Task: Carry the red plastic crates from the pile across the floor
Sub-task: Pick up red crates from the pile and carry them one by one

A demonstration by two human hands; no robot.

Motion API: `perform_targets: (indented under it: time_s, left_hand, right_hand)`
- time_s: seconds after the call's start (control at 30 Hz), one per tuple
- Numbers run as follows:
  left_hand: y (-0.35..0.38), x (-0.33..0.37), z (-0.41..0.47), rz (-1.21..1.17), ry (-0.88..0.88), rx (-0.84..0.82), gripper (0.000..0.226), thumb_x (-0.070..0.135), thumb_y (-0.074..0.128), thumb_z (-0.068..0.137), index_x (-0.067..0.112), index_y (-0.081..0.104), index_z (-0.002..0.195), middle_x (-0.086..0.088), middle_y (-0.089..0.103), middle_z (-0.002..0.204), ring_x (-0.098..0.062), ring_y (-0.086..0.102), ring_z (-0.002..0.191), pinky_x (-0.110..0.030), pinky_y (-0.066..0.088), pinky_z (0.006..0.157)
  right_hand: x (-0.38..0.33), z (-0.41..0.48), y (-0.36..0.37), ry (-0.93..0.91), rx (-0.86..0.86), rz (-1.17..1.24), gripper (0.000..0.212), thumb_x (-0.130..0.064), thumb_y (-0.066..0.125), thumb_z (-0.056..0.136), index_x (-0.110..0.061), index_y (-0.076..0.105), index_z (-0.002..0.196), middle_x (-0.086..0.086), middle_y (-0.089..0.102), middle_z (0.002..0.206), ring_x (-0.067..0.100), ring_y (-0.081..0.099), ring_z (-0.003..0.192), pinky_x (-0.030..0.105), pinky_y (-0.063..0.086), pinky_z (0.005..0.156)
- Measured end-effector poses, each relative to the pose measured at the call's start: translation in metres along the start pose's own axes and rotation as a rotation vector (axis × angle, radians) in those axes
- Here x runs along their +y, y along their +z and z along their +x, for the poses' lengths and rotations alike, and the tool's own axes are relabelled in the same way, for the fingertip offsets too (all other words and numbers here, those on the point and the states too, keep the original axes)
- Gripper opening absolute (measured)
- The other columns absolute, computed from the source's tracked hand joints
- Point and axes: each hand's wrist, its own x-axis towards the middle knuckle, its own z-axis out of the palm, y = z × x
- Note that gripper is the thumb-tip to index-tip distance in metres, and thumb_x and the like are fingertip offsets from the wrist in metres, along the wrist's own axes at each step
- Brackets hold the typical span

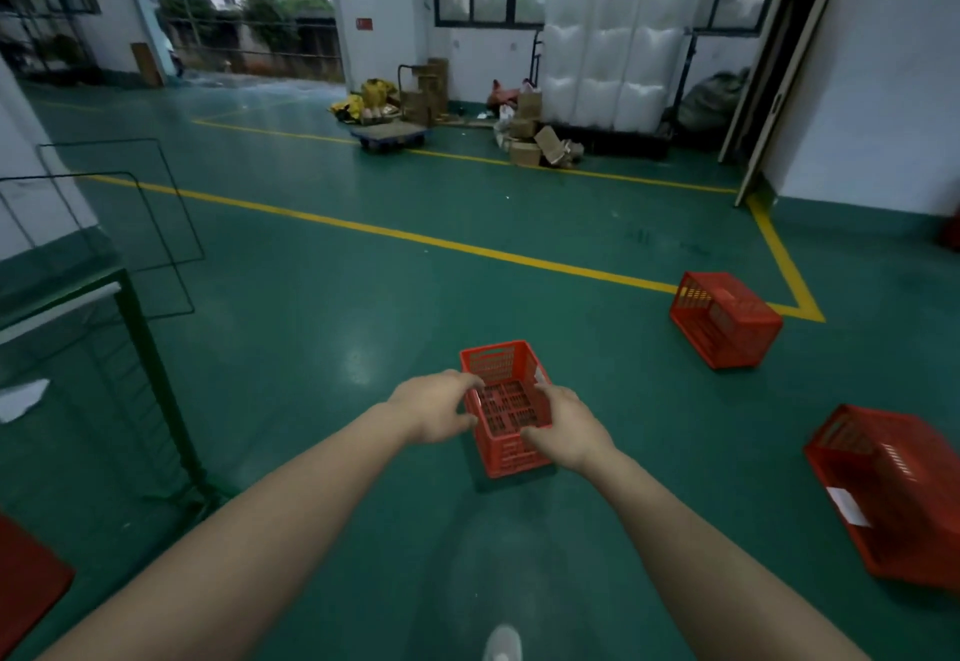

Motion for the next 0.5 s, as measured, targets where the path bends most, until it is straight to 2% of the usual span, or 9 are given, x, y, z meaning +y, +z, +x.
perform_targets:
  time_s: [0.13, 0.23, 0.4, 0.5]
  left_hand:
    - [-0.017, -0.039, 0.102, 0.022, 0.027, -0.032, 0.057, 0.038, 0.055, 0.093, 0.026, 0.036, 0.145, 0.0, 0.042, 0.147, -0.017, 0.045, 0.131, -0.031, 0.039, 0.105]
    - [-0.038, -0.062, 0.18, 0.039, 0.034, -0.059, 0.057, 0.036, 0.055, 0.093, 0.025, 0.035, 0.146, 0.0, 0.041, 0.148, -0.018, 0.044, 0.133, -0.031, 0.039, 0.106]
    - [-0.057, -0.089, 0.29, 0.081, 0.084, -0.09, 0.056, 0.037, 0.056, 0.092, 0.027, 0.038, 0.144, -0.001, 0.045, 0.144, -0.018, 0.046, 0.13, -0.03, 0.04, 0.101]
    - [-0.055, -0.107, 0.343, 0.095, 0.11, -0.129, 0.059, 0.038, 0.057, 0.091, 0.028, 0.036, 0.145, 0.0, 0.044, 0.145, -0.017, 0.046, 0.13, -0.03, 0.041, 0.102]
  right_hand:
    - [0.003, 0.106, -0.004, 0.029, -0.002, 0.018, 0.078, -0.036, 0.066, 0.077, -0.019, 0.035, 0.147, 0.005, 0.041, 0.147, 0.024, 0.032, 0.14, 0.042, 0.036, 0.111]
    - [0.005, 0.182, -0.02, 0.052, -0.016, 0.031, 0.072, -0.032, 0.066, 0.081, -0.019, 0.037, 0.146, 0.004, 0.041, 0.146, 0.021, 0.039, 0.135, 0.039, 0.037, 0.109]
    - [0.012, 0.28, -0.046, 0.106, -0.036, 0.044, 0.063, -0.032, 0.065, 0.08, -0.026, 0.042, 0.139, 0.0, 0.046, 0.14, 0.017, 0.049, 0.124, 0.037, 0.046, 0.099]
    - [0.016, 0.326, -0.054, 0.139, -0.037, 0.052, 0.061, -0.029, 0.064, 0.083, -0.025, 0.042, 0.14, -0.001, 0.045, 0.141, 0.017, 0.049, 0.124, 0.034, 0.043, 0.096]
